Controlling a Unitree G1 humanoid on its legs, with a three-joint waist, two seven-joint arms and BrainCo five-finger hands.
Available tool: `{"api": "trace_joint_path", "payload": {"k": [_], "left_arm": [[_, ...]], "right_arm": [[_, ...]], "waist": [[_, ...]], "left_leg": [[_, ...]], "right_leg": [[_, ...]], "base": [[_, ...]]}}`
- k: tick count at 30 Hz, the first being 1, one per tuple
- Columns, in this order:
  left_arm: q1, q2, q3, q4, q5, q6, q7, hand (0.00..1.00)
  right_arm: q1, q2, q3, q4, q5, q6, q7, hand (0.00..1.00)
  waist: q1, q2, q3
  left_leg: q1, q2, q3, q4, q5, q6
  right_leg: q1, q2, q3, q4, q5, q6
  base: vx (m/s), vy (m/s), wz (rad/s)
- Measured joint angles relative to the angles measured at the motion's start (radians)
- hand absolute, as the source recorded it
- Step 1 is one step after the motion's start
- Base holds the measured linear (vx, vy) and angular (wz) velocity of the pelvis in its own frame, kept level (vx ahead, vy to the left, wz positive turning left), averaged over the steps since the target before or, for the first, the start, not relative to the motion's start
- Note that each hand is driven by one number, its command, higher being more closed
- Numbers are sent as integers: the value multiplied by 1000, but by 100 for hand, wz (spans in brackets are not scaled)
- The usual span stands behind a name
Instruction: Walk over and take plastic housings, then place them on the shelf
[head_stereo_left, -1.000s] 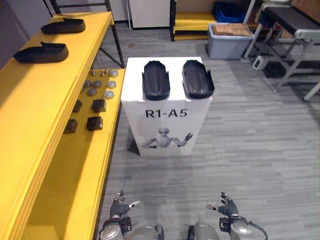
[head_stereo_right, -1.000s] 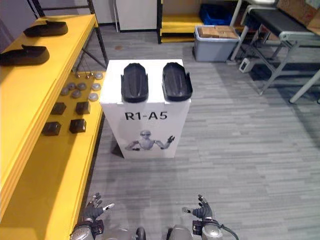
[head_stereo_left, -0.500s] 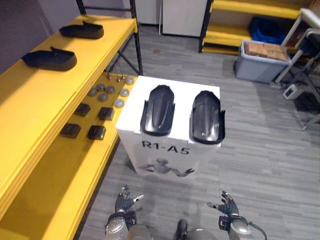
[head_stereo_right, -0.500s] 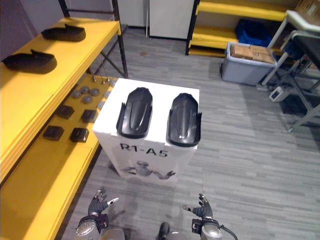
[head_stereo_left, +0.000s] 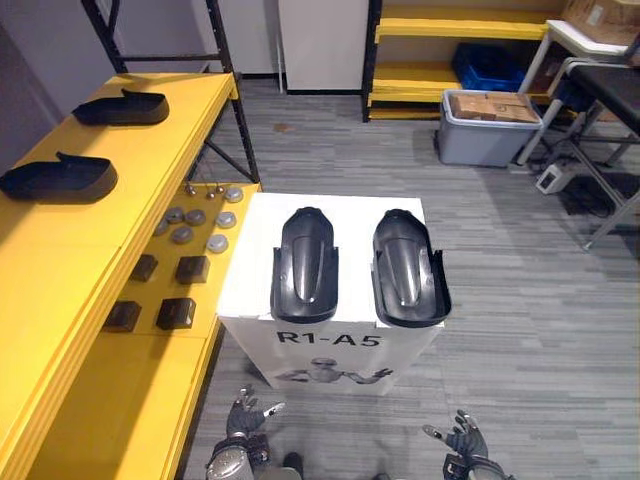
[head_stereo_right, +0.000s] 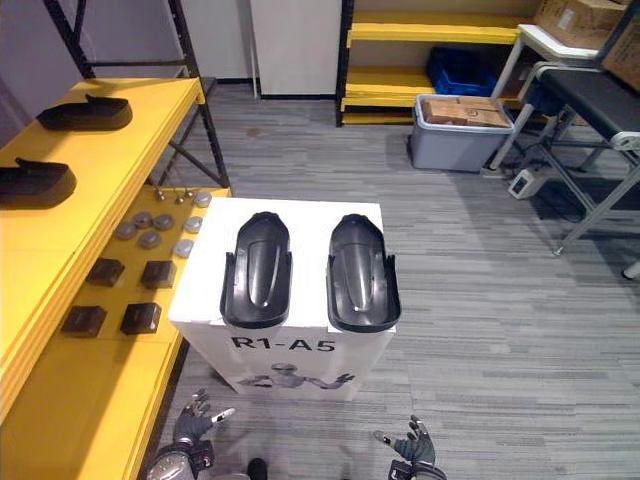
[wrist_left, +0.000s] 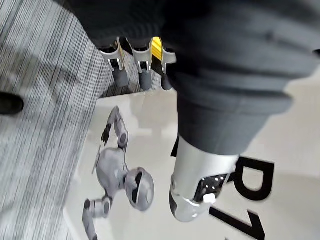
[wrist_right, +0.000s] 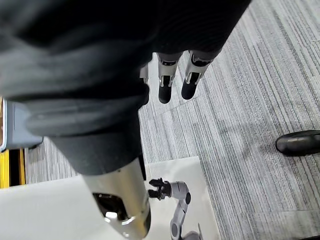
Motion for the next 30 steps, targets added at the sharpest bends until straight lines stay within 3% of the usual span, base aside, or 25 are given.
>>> {"api": "trace_joint_path", "payload": {"k": [5, 6, 7, 15, 24, 30], "left_arm": [[42, 19, 26, -5, -1, 0, -2, 0], [57, 19, 34, -11, -1, 0, -4, 0], [72, 23, 34, -17, -1, 0, -6, 0], [99, 35, 20, -24, -2, -1, -26, 0], [105, 28, -29, -30, 2, -1, -43, 0], [105, 9, -45, -32, 3, -1, -41, 0]], "right_arm": [[12, -88, -105, -180, 24, 2, -17, 0], [13, -119, -116, -266, 24, 2, -21, 0], [16, -148, -117, -359, 24, 1, -28, 0], [-48, -195, -72, -738, 16, -25, -30, 0], [-238, -194, 138, -750, -225, -41, -59, 0], [-321, -189, 175, -537, -336, 21, -82, 0]], "waist": [[-4, -11, -14], [-18, -14, -16], [-32, -17, -19], [-37, -29, -37], [-14, -25, -38], [3, -12, -32]], "left_leg": [[20, -7, 31, -45, 6, 1], [24, -12, 32, -55, 6, 2], [26, -15, 33, -61, 7, 2], [26, -14, 31, -72, 8, 4], [10, -24, -2, -74, 19, 18], [-5, -46, -43, -103, 53, 33]], "right_leg": [[-16, 3, 38, -7, 0, 1], [-18, 3, 41, -10, 1, 3], [-18, 2, 43, -14, 2, 4], [-26, 8, 61, -18, 4, 5], [-26, 0, 35, -20, 7, 9], [-25, -18, 0, -37, 16, 18]], "base": [[43, 44, -20], [37, 44, -13], [38, 41, -8], [20, 8, -4], [-16, 5, 9], [-31, 20, 21]]}}
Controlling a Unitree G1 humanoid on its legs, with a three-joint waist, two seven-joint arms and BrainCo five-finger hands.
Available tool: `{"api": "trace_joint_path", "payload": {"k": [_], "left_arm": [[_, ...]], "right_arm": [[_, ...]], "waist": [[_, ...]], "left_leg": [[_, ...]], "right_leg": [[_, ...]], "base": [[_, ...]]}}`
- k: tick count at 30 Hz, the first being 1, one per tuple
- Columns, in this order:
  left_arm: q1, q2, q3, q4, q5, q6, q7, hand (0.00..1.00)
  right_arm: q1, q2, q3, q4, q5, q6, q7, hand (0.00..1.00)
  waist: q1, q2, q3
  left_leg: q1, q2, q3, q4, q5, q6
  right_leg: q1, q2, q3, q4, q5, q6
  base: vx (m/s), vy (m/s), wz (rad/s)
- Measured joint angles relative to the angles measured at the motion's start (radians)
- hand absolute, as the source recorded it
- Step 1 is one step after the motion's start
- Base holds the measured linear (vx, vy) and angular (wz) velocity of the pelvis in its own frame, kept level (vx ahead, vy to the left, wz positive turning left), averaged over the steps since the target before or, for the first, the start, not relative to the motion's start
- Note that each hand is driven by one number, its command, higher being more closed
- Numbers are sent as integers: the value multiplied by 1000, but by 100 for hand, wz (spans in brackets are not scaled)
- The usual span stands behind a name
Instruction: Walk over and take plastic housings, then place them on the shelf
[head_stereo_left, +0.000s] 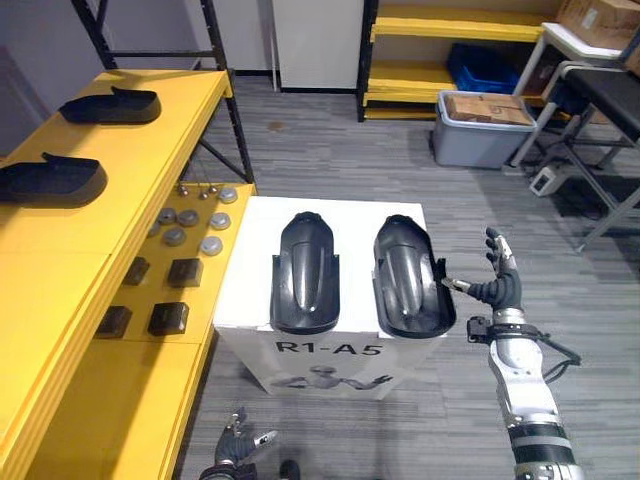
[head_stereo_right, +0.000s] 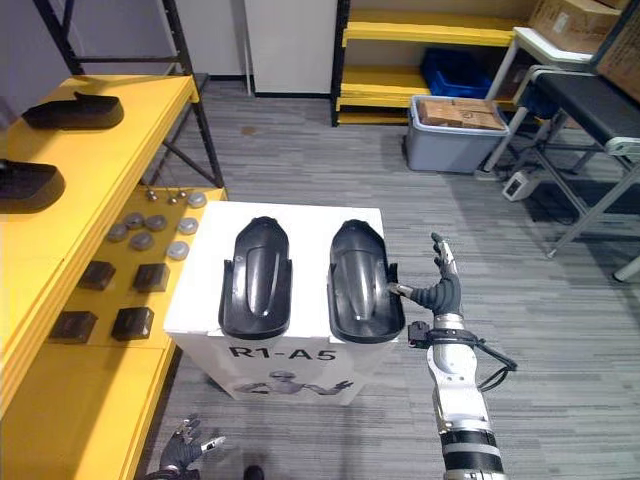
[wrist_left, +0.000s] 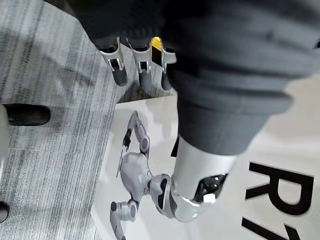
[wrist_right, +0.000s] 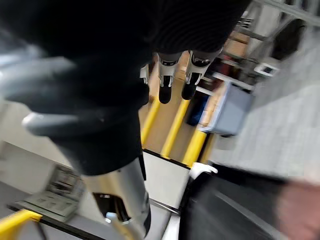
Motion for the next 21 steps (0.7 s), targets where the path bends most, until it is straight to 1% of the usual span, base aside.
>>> {"api": "trace_joint_path", "payload": {"k": [4, 6, 7, 9, 11, 14, 15, 16, 21], "left_arm": [[4, -2, 0, -2, 0, 1, 1, 0], [4, -3, 0, -4, 0, 1, 3, 0], [5, -4, 0, -8, -1, 1, 5, 0], [3, -11, 0, -25, -1, 2, 20, 0], [3, -17, 0, -30, -1, 2, 28, 0], [2, -23, 0, -30, -6, 5, 38, 0], [0, -24, -1, -30, -9, 6, 38, 0], [-2, -24, -1, -30, -9, 7, 38, 0], [-14, -24, -12, -29, -11, 10, 37, 0]], "right_arm": [[-43, 33, 3, 108, -72, 49, -23, 0], [-90, 56, -15, 167, -117, 83, -63, 0], [-100, 57, -16, 179, -129, 91, -77, 0], [-117, 66, -31, 208, -147, 125, -126, 0], [-132, 89, -65, 253, -147, 138, -146, 0], [-160, 99, -95, 294, -138, 142, -149, 0], [-176, 99, -96, 314, -121, 142, -148, 100], [-185, 99, -96, 326, -114, 142, -148, 100], [-238, 111, -118, 393, -7, 134, -153, 100]], "waist": [[11, 6, 5], [12, 16, 14], [12, 18, 18], [21, 27, 31], [22, 28, 39], [22, 28, 47], [19, 28, 47], [19, 28, 47], [21, 28, 48]], "left_leg": [[-2, -4, -11, -10, 12, 1], [-3, -4, -13, -10, 16, 0], [-4, -4, -15, -10, 17, -1], [-6, -4, -22, -11, 19, -3], [-7, -3, -27, -14, 20, -5], [-10, -4, -27, -15, 20, -5], [-10, -4, -26, -15, 20, -4], [-10, -4, -26, -15, 20, -4], [-3, -2, -27, -16, 20, -5]], "right_leg": [[-1, -3, -10, 1, 1, 1], [-1, -4, -18, 1, 2, 1], [-1, -4, -19, 1, 2, 1], [-1, -3, -21, 1, 3, 1], [-1, -2, -23, 0, 3, 1], [-1, -3, -24, -8, 3, 1], [0, -3, -24, -11, 3, 1], [1, -3, -24, -13, 3, 1], [18, 0, -28, -24, 4, 0]], "base": [[-34, 10, 10], [-59, 2, 4], [-51, -1, 6], [-36, 0, 7], [-36, -2, 5], [0, 0, 0], [0, 0, 0], [0, 0, 0], [0, 0, 0]]}}
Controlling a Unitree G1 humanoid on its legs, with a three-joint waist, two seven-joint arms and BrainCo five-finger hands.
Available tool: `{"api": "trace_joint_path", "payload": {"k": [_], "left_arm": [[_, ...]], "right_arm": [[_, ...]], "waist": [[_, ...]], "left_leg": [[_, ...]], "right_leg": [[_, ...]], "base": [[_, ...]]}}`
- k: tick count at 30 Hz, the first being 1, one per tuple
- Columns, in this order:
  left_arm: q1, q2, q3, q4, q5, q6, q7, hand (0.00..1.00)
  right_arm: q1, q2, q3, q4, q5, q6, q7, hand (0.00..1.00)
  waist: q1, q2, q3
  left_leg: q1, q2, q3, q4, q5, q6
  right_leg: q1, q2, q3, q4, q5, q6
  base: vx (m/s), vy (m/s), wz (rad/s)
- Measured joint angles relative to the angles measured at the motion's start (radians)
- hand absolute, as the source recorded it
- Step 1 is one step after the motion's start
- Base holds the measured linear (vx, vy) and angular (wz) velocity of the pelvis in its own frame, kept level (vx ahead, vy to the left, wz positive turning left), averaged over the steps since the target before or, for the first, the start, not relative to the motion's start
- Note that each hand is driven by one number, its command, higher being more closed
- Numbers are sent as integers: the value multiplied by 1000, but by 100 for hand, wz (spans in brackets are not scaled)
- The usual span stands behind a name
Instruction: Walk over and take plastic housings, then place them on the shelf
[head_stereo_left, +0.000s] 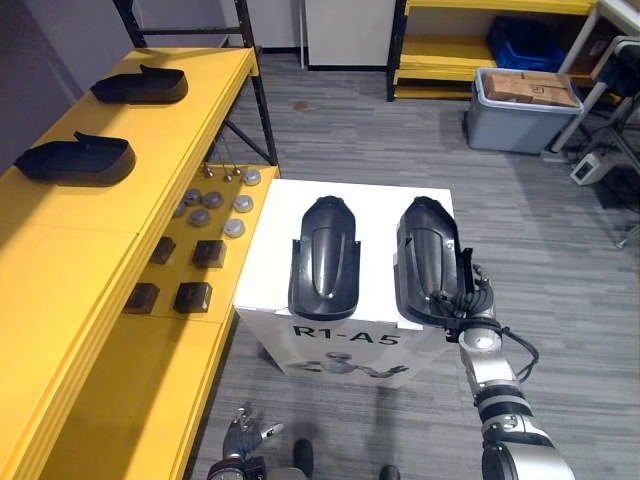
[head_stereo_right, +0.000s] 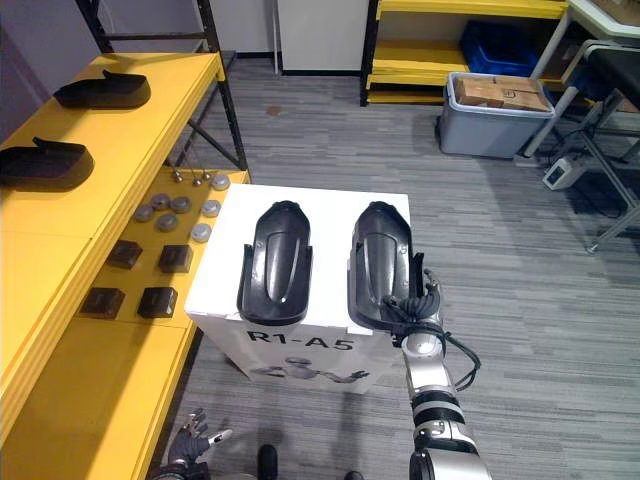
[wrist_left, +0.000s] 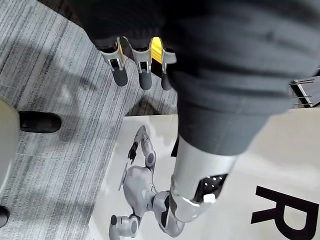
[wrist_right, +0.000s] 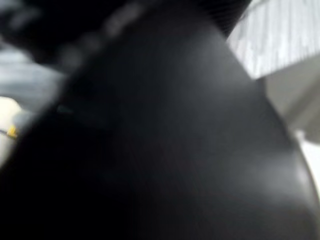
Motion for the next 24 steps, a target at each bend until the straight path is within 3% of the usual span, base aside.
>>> {"api": "trace_joint_path", "payload": {"k": [4, 10, 16, 24], "left_arm": [[0, 1, -16, 2, -1, 2, 1, 0], [-1, 0, -27, 2, -2, 2, 1, 0], [14, -1, 14, -109, -3, 3, 7, 0], [59, -38, 179, -456, -22, -10, 33, 0]], "right_arm": [[-5, -21, -14, 27, 79, -9, 3, 100], [9, -22, -2, 16, 104, -9, 18, 100], [170, 44, 23, -218, 96, -9, 36, 100], [275, 64, -58, -563, 43, -11, 5, 100]], "waist": [[-3, 0, 3], [-21, -1, 4], [-22, -4, 5], [-26, -5, 4]], "left_leg": [[6, 3, 8, 0, -3, -4], [15, 7, 18, 0, -5, -7], [19, 11, 16, 0, -10, -14], [1, 12, 7, 4, -10, -13]], "right_leg": [[8, 3, 5, -10, 1, -1], [22, 5, 8, -13, 1, -2], [26, 9, 8, -16, 1, -2], [10, 6, 5, -12, 3, -2]], "base": [[1, -2, -3], [1, -3, -5], [0, 0, 0], [1, 1, 1]]}}
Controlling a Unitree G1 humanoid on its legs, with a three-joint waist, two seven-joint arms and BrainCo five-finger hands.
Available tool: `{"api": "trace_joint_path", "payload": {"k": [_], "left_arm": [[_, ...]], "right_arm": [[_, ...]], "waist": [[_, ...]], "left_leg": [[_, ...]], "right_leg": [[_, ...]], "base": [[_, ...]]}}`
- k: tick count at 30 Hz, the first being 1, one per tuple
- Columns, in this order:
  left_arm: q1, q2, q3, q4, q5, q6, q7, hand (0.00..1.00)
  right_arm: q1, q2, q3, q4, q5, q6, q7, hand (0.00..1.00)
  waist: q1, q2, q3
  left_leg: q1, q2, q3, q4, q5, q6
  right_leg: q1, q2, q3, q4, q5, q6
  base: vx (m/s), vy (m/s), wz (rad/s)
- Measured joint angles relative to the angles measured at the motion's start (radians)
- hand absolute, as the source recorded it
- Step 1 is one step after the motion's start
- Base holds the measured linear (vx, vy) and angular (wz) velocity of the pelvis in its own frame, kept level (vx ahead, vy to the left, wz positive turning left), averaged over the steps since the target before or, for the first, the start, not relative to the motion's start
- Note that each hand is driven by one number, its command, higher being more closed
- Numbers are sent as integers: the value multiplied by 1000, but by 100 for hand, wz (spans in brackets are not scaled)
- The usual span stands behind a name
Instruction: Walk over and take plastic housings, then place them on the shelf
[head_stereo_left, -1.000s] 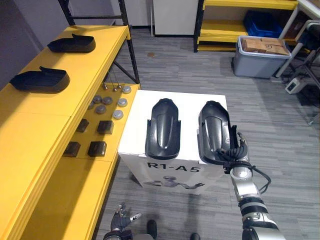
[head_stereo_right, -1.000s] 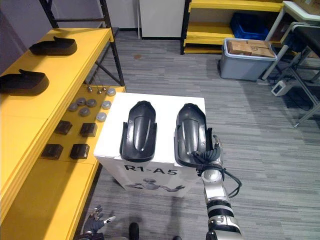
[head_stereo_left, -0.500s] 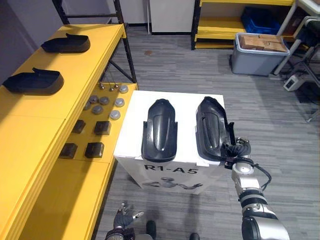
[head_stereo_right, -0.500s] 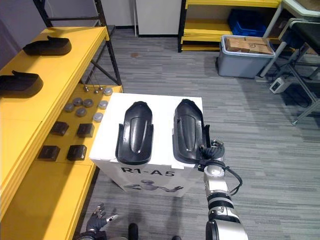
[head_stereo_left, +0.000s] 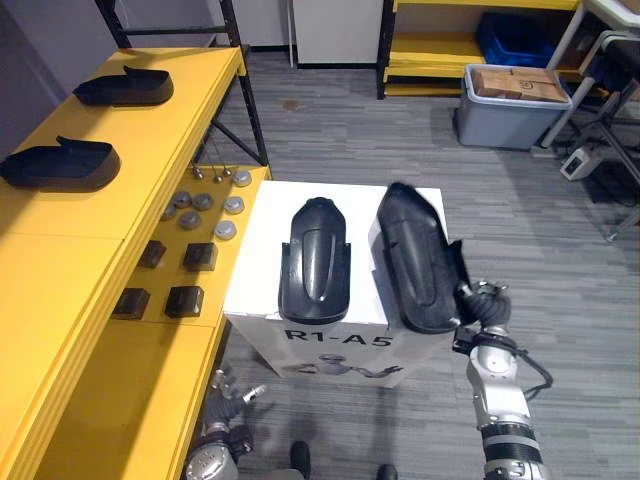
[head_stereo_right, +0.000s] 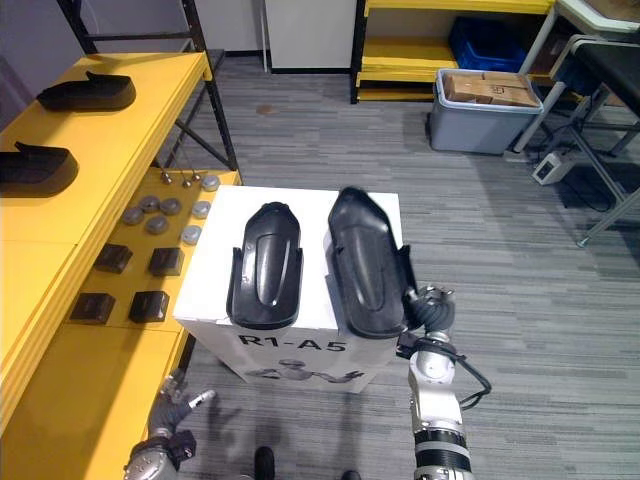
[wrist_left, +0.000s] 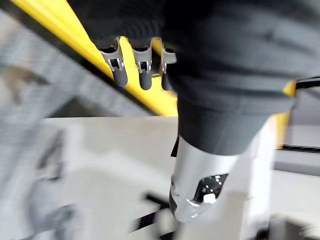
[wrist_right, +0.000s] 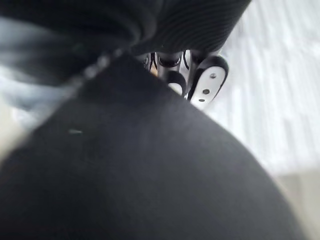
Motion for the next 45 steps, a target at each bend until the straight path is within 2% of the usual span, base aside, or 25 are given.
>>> {"api": "trace_joint_path", "payload": {"k": [2, 6, 10, 12, 18, 20, 29, 30, 38, 39, 45], "left_arm": [[22, -22, 44, -139, -20, -11, 15, 0], [24, -37, 60, -327, -65, -45, 18, 0], [20, -44, 12, -446, -91, -60, 18, 0], [11, -43, -64, -493, -94, -69, 16, 0], [-102, -12, -306, -495, -98, -70, -8, 0], [-130, -12, -356, -494, -108, -71, -12, 0], [-158, 31, -477, -442, -259, -74, -4, 0], [-159, 39, -491, -442, -284, -72, -4, 100], [-181, 71, -519, -404, -383, -67, 41, 100], [-189, 77, -516, -398, -391, -67, 58, 100], [-205, 104, -490, -371, -392, -63, 84, 100]], "right_arm": [[16, 16, -24, -98, -8, -12, -17, 100], [26, 40, -9, -205, -33, -43, -24, 100], [26, 41, 79, -274, -89, -56, -22, 100], [26, 41, 154, -303, -127, -75, -7, 100], [21, 41, 374, -311, -253, -89, 39, 100], [21, 46, 424, -311, -294, -89, 44, 100], [18, 44, 517, -301, -381, -89, 21, 100], [23, 29, 520, -294, -392, -89, 18, 100], [108, -45, 575, -261, -396, -89, 4, 100], [116, -59, 603, -261, -395, -89, 4, 0], [132, -55, 674, -264, -349, -122, 7, 0]], "waist": [[0, -1, -1], [1, -1, -2], [1, -1, -21], [2, 0, -32], [1, 0, -60], [-1, 0, -68], [-24, 0, -99], [-24, 0, -104], [-27, -1, -139], [-30, -1, -142], [-42, -7, -152]], "left_leg": [[0, 0, -6, 0, 0, 0], [7, 0, -17, 0, 0, 0], [7, 0, -22, 0, 0, 0], [10, 0, -23, 0, 0, 0], [21, -4, -25, 0, 1, 2], [21, -6, -25, 0, 3, 4], [20, -9, -15, 0, 5, 6], [20, -9, -13, 0, 5, 6], [13, -6, -3, 0, 5, 6], [13, -6, -2, 0, 5, 6], [13, -5, 6, 0, 7, 7]], "right_leg": [[2, -1, -4, 0, 0, 0], [15, -4, -14, -1, 0, 0], [17, -5, -25, -1, -1, 1], [18, -5, -25, -1, -1, 1], [25, -5, -27, 1, -2, 3], [24, -7, -26, 1, -2, 3], [16, -7, -19, 5, -2, 3], [15, -7, -15, 5, -2, 3], [3, -4, 1, 5, 1, 3], [3, -3, 2, 5, 1, 3], [-1, -3, 5, 5, 7, 3]], "base": [[6, -1, 5], [-6, 1, 7], [-11, -1, 4], [0, 0, 0], [-25, -1, 1], [-34, 6, 0], [-13, 1, -3], [0, 0, -4], [-10, 1, -4], [0, 0, 0], [-23, 5, -3]]}}
